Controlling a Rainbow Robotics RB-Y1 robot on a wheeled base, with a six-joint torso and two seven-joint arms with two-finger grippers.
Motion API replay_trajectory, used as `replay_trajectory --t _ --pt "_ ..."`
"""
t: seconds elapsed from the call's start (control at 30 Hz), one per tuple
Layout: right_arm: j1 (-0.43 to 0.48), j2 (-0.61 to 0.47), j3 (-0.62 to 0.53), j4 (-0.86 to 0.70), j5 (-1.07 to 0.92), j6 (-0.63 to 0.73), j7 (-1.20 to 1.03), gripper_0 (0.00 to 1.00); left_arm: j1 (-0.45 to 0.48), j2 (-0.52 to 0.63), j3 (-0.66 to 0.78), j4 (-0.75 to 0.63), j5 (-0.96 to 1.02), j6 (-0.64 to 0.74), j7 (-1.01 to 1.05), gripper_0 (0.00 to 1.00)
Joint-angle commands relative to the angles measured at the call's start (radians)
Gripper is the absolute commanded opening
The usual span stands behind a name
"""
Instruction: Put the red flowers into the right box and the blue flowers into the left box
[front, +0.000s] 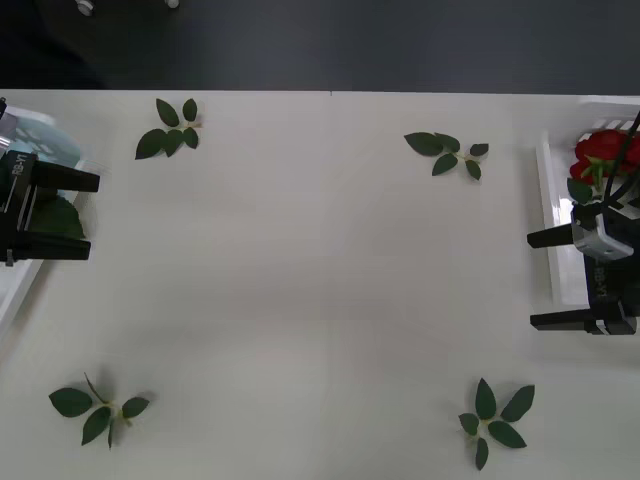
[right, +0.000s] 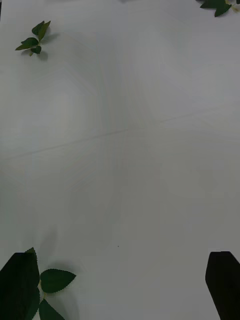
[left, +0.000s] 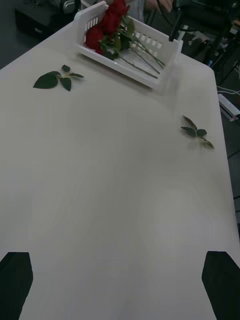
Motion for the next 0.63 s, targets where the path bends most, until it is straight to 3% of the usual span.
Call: replay_trajectory --t 0.03,0.63 --pt "-0.011 0.015 -0.021 -0.024 -0.01 -0.002 0.032 0.98 0.006 -0.013 0.019 -0.032 0.009 0.002 -0.008 1.0" --pt "-0.011 0.015 -0.021 -0.024 -0.01 -0.002 0.032 0.98 0.007 -0.018 0.02 -0.032 0.007 -0.001 -0.008 1.0"
